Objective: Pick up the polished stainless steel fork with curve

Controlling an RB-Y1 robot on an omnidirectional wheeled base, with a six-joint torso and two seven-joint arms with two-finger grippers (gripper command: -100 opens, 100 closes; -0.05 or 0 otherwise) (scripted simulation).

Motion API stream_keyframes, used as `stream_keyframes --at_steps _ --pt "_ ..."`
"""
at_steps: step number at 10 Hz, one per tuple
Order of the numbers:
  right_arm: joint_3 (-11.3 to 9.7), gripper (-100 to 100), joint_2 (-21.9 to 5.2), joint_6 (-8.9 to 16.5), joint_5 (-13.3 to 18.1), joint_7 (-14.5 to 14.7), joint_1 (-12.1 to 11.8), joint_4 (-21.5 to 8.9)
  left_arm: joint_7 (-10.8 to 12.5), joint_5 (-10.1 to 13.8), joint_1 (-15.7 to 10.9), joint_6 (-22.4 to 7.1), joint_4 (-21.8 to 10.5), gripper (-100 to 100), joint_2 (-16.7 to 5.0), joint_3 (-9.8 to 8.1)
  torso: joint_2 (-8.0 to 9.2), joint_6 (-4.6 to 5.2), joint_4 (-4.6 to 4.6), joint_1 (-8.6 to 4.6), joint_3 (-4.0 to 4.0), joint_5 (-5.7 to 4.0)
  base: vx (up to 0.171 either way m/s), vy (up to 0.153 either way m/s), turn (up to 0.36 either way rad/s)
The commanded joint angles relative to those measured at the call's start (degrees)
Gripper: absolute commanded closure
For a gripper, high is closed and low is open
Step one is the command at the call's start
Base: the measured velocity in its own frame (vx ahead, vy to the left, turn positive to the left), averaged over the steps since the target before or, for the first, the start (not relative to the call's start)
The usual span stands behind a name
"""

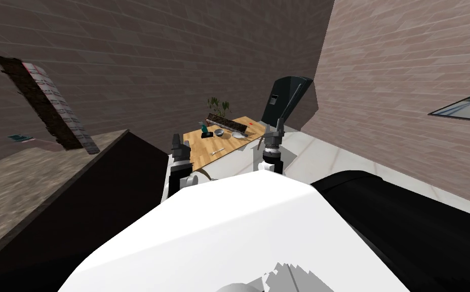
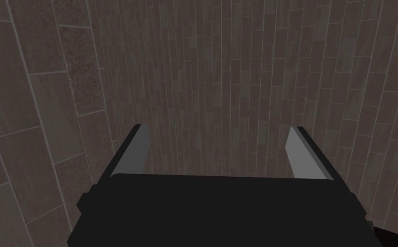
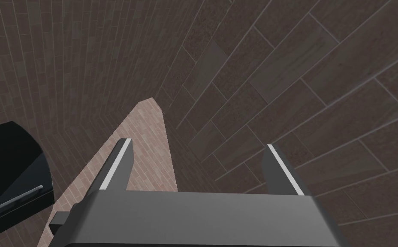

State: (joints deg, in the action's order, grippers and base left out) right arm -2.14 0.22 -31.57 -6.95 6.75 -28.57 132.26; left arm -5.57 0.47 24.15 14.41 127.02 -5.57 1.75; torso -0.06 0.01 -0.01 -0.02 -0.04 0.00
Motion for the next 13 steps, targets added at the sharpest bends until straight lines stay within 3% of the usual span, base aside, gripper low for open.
stream_keyframes --at_steps 1,3,8,13 --pt "0.00 0 0.00 0.00 0.00 0.00 0.00 0.00 0.26 0.26 -0.56 -1.67 -0.81 -100 -0.80 -0.42 0.00 0.00 0.00 0.00 0.00 0.00 0.008 -0.005 -0.040" --pt "0.00 0 0.00 0.00 0.00 0.00 0.00 0.00 0.82 1.05 -3.19 -5.58 -3.41 -100 -2.66 -1.75 0.01 0.00 0.00 0.00 0.01 0.00 0.010 -0.010 -0.137" --pt "0.00 0 0.00 0.00 0.00 0.00 0.00 0.00 1.48 1.99 -6.33 -12.75 -6.42 -100 -4.26 -3.33 0.01 -0.01 0.00 0.00 0.01 0.00 0.009 -0.005 -0.085" --pt "0.00 0 0.00 0.00 0.00 0.00 -0.01 0.00 2.61 3.58 -11.66 -21.04 -11.55 -100 -6.44 -6.03 0.01 -0.04 0.00 0.00 0.00 0.00 0.011 -0.005 -0.122"
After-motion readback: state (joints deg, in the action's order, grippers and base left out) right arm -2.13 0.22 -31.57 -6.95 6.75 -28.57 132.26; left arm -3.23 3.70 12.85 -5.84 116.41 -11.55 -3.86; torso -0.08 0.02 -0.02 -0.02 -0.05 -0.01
